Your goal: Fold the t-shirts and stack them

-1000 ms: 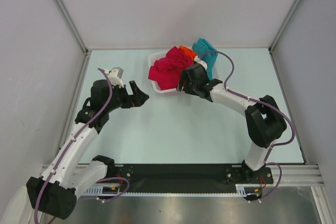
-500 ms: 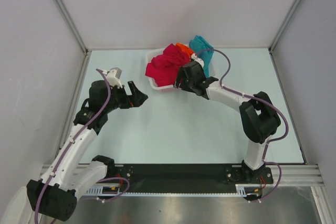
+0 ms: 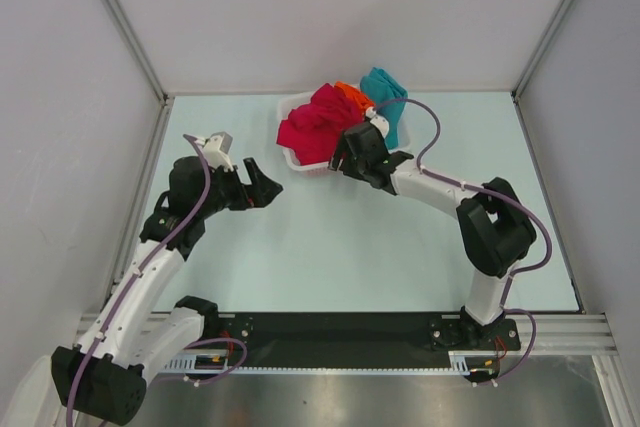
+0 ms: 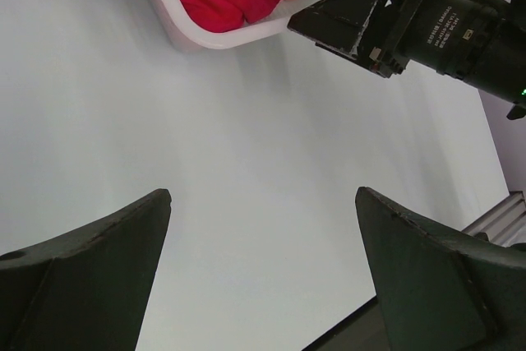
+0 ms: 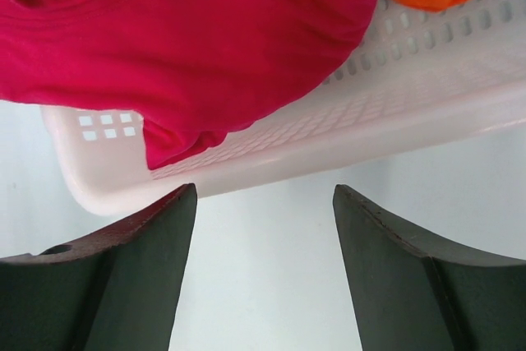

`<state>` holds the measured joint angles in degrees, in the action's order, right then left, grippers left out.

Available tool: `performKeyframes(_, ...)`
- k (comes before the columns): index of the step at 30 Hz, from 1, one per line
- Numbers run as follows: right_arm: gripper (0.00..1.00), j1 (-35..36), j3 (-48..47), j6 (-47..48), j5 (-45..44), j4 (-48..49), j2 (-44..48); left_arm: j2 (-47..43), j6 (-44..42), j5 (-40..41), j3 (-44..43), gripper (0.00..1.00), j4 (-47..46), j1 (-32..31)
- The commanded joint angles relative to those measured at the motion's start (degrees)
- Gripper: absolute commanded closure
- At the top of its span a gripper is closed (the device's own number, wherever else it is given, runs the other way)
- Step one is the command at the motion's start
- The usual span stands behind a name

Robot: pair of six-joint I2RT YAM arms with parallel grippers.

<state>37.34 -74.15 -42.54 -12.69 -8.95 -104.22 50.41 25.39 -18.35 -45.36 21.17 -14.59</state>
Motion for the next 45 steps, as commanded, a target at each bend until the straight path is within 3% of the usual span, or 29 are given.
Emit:
performKeyframes(1, 0.27, 3.95, 0.15, -7.71, -5.13, 2.7, 0.52, -2.07, -1.3, -2.48, 0.72, 0.0, -2.71, 0.53)
performKeyframes(7, 0.28, 9.67, -4.16, -11.16, -19.78, 6.13, -4.04, -4.71, -3.58, -3.8, 0.28, 0.0, -1.57, 0.53)
performKeyframes(15, 0.27, 13.19, -13.65, -5.81, -36.25, 5.34, -11.79, -6.91, -7.71, -2.48, -2.45, 0.0, 4.66, 0.61)
performKeyframes(25, 0.28, 12.85, -18.57, -1.66, -38.11, 6.32, -14.69, -5.68, -9.48, -2.4, -3.5, 0.0, 5.81, 0.7)
performKeyframes(28, 0.42, 12.14, -17.97, -1.84, -36.8, 6.22, -15.04, -5.41, -9.92, -1.87, -3.5, 0.0, 5.99, 0.79)
performKeyframes(29, 0.74, 12.05, -17.61, -2.1, -36.79, 6.31, -14.96, -5.33, -10.01, -1.6, -3.5, 0.0, 6.16, 0.79)
performKeyframes(30, 0.86, 11.96, -17.26, -2.45, -36.97, 6.14, -14.69, -4.98, -10.01, -1.69, -3.5, 0.0, 6.08, 0.88)
performKeyframes(31, 0.89, 11.7, -16.91, -2.98, -37.06, 5.88, -14.6, -4.8, -9.92, -1.6, -3.68, 0.0, 6.08, 0.88)
performKeyframes(33, 0.84, 11.0, -17.34, -3.42, -35.4, 3.77, -15.04, -4.36, -9.83, -1.86, -3.68, 0.0, 5.9, 1.05)
performKeyframes(34, 0.7, 10.39, -18.13, -4.47, -34.87, 1.85, -15.3, -4.36, -9.74, -2.13, -3.77, 0.0, 5.64, 1.05)
performKeyframes(37, 0.43, 9.94, -17.96, -5.09, -34.51, 0.43, -15.31, -3.92, -9.3, -3.0, -3.68, 0.0, 5.03, 1.06)
performKeyframes(41, 0.33, 9.94, -17.87, -5.18, -34.86, -0.72, -15.39, -4.18, -9.21, -3.1, -3.33, 0.0, 4.67, 1.14)
performKeyframes(45, 0.32, 9.86, -18.92, -4.66, -34.77, -0.72, -15.83, -4.88, -9.21, -3.18, -2.89, 0.0, 4.85, 1.23)
